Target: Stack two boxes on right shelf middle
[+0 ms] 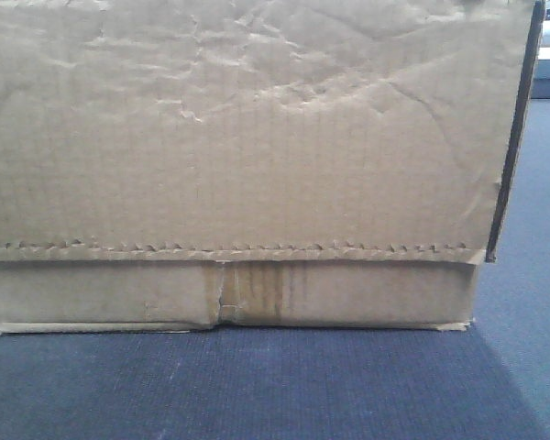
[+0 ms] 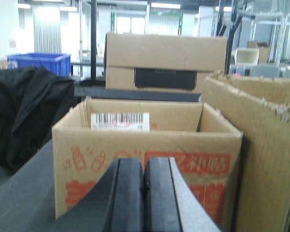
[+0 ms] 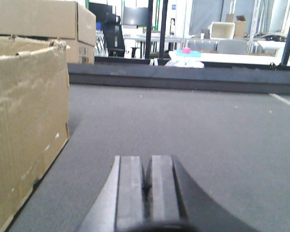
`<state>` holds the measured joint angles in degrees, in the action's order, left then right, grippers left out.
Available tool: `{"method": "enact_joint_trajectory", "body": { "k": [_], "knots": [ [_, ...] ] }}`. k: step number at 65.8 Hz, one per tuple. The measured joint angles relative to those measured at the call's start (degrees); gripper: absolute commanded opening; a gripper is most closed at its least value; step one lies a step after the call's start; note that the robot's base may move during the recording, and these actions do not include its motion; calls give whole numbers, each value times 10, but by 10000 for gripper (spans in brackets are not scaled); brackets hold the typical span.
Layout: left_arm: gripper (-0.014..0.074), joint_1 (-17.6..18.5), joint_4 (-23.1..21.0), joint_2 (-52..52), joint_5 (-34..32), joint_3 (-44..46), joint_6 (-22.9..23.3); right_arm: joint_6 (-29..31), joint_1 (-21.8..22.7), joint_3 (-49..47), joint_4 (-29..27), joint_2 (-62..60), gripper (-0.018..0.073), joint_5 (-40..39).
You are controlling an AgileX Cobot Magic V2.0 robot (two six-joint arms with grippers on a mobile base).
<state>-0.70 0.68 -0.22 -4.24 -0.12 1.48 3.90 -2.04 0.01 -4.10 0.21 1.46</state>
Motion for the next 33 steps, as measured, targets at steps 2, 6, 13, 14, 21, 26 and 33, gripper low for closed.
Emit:
{"method": "enact_joint_trajectory", "body": {
  "k": [2, 6, 13, 14, 21, 26, 33],
  "knots": [
    [-111, 0, -1, 0, -10, 0, 0, 0, 0, 0, 0, 0, -155, -11],
    [-111, 0, -7, 0, -28, 0, 0, 0, 0, 0, 0, 0, -155, -37],
    [-111, 0, -11, 1, -33, 19, 0, 0, 0, -6, 0, -1, -155, -62],
    [-111, 0, -11, 1, -30, 29, 0, 0, 0, -10, 0, -1, -155, -60],
    [-111, 0, 0, 1, 1, 109, 0, 0, 0, -73, 0, -1, -155, -21],
    [-111, 0, 11, -10, 47, 181, 0, 0, 0, -136, 0, -2, -155, 22],
    [-96, 0, 21, -55, 150, 291, 0, 0, 0, -233, 0, 14, -148, 91]
  ]
}}
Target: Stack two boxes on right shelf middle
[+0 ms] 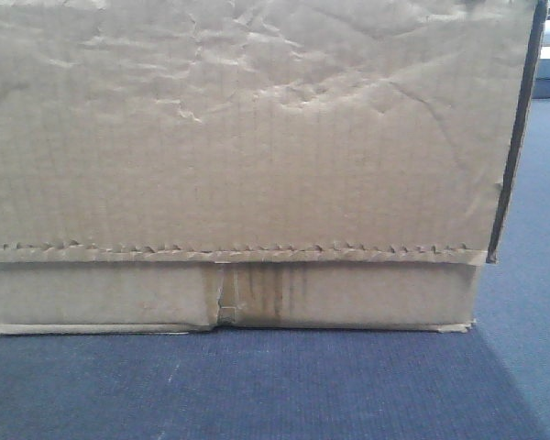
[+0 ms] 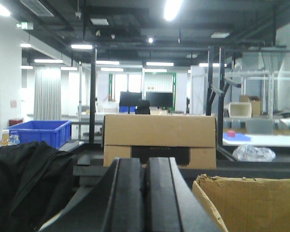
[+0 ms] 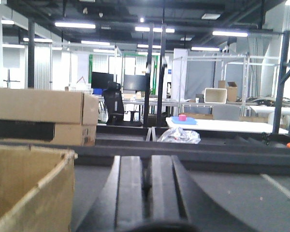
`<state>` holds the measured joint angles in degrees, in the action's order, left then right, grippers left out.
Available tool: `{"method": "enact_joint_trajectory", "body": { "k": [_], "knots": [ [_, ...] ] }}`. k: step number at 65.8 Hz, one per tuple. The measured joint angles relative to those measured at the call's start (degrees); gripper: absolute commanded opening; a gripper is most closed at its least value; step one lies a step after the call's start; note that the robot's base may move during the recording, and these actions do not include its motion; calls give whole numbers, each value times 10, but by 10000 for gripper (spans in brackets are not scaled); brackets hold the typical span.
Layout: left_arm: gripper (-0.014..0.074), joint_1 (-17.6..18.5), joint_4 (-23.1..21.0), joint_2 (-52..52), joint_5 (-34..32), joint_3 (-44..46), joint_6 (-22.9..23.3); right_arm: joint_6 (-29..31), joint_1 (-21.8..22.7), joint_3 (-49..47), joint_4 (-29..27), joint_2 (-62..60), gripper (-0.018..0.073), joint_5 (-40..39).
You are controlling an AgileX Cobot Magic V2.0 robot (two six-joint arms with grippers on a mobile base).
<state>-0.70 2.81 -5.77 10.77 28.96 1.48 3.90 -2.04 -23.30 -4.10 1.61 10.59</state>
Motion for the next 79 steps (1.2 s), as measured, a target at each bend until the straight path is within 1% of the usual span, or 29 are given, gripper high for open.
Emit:
{"method": "enact_joint_trajectory", "body": {
  "k": [3, 7, 12, 14, 16, 20, 23, 24, 30, 33, 35, 43, 50, 52, 59, 63, 69, 73, 79],
  "knots": [
    [-62, 0, 2, -32, 54, 52, 0, 0, 0, -47, 0, 23, -121, 37],
    [17, 0, 5, -80, 111, 112, 0, 0, 0, -102, 0, 65, -59, 81],
    [141, 0, 10, -135, 177, 167, 0, 0, 0, -150, 0, 119, 69, 120],
    [207, 0, 11, -156, 197, 186, 0, 0, 0, -165, 0, 141, 124, 135],
    [258, 0, 12, -181, 218, 206, 0, 0, 0, -181, 0, 167, 193, 151],
    [358, 0, 13, -218, 238, 228, 0, 0, 0, -202, -1, 207, 298, 174],
    [423, 3, 14, -243, 243, 237, 0, 0, 0, -213, -1, 240, 382, 183],
    [431, 5, 16, -249, 243, 239, 0, 0, 0, -215, -1, 248, 414, 184],
    [527, 25, 17, -282, 243, 242, 0, 0, 0, -222, -1, 291, 518, 185],
    [549, 33, 18, -295, 243, 244, 0, 0, 0, -222, -1, 307, 557, 185],
    [556, 38, 18, -307, 245, 245, 0, 0, 0, -222, -1, 315, 567, 185],
    [554, 43, 20, -353, 269, 260, 0, 0, 0, -222, -1, 330, 558, 179],
    [548, 43, 31, -409, 325, 306, 0, 0, -9, -222, -1, 330, 558, 171],
    [548, 43, 36, -425, 350, 324, 0, 0, -11, -222, -1, 330, 558, 170],
    [548, 28, 51, -496, 428, 403, -1, 0, -16, -222, -1, 330, 558, 169],
    [548, 13, 57, -542, 464, 451, -15, 0, -18, -222, -1, 330, 558, 169],
    [548, -19, 58, -603, 511, 508, -50, 0, -25, -222, -1, 330, 558, 169],
    [548, -52, 49, -638, 534, 547, -85, 0, -31, -222, -1, 330, 558, 169],
    [548, -93, 32, -683, 558, 583, -134, 0, -41, -222, -1, 330, 558, 169]
  ]
}}
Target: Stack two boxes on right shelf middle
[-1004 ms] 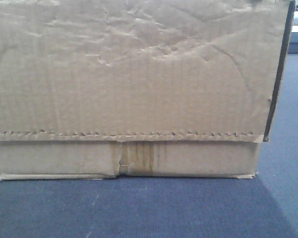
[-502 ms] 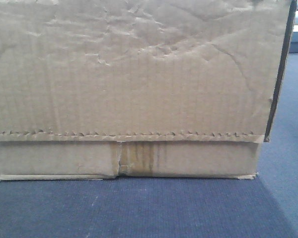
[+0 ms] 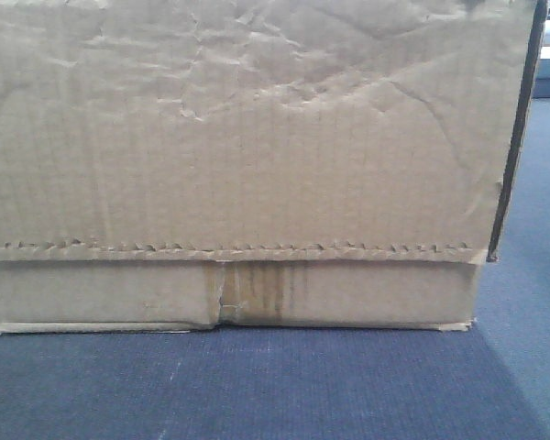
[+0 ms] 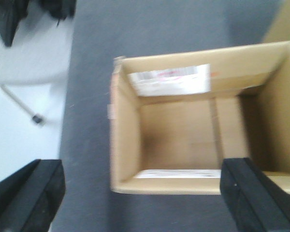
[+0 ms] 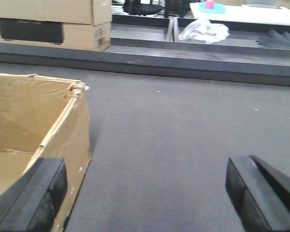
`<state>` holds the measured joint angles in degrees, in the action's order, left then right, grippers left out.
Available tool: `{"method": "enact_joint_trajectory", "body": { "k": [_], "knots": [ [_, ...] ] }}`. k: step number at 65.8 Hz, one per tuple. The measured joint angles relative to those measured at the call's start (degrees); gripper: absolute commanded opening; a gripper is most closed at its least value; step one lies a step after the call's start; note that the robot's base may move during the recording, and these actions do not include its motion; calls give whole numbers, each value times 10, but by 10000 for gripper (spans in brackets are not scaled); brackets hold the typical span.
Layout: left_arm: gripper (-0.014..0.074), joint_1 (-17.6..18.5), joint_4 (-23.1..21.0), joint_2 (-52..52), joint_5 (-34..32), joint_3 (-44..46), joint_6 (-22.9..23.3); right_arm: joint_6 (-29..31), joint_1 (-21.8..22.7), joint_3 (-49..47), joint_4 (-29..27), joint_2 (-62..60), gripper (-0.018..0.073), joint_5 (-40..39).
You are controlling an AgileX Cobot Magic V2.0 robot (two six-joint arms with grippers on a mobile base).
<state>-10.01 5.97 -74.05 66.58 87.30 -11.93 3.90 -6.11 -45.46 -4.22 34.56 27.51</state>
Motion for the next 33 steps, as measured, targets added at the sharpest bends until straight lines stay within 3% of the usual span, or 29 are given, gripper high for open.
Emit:
{"method": "enact_joint_trajectory", "body": {
  "k": [15, 33],
  "knots": [
    [548, -64, -46, -93, 7, 17, -79, 0, -9, 0, 0, 0, 558, 0],
    [547, -80, -79, -202, -38, 17, -98, 0, -9, 0, 0, 0, 558, 0]
  ]
}}
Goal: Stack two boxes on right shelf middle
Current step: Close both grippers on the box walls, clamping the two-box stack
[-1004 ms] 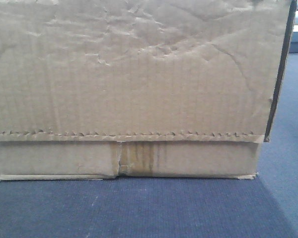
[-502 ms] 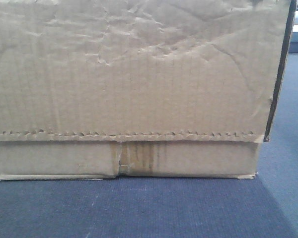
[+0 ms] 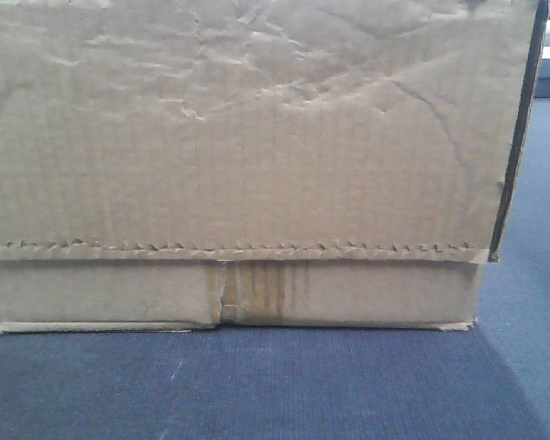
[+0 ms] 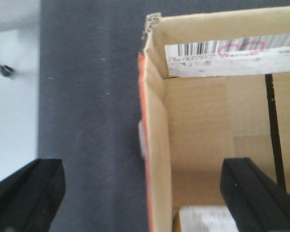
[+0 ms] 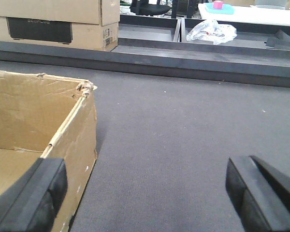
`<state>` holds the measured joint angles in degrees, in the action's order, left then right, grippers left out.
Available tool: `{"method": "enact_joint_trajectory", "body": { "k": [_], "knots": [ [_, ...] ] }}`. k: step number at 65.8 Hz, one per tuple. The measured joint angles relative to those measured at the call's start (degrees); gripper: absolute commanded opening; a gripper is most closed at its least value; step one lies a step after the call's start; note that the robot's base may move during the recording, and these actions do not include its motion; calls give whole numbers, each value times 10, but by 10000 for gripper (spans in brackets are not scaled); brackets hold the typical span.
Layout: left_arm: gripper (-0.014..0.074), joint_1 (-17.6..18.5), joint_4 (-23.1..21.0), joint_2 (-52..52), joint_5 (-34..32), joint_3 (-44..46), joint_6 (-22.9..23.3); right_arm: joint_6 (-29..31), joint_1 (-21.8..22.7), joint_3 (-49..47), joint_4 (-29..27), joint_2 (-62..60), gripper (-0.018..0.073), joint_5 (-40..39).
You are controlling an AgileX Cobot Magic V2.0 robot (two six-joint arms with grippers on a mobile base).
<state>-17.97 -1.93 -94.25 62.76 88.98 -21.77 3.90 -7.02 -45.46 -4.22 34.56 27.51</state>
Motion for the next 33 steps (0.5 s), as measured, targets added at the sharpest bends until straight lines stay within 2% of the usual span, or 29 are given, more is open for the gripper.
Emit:
{"method": "enact_joint_trajectory", "body": {
  "k": [19, 24, 33],
  "knots": [
    [527, 0, -14, -70, -8, 0, -1, 0, 0, 0, 17, 0, 558, 0],
    [450, 0, -15, -73, -9, 0, -1, 0, 0, 0, 25, 0, 558, 0],
    [154, 0, -15, -73, -14, 0, -1, 0, 0, 0, 28, 0, 558, 0]
  ]
}}
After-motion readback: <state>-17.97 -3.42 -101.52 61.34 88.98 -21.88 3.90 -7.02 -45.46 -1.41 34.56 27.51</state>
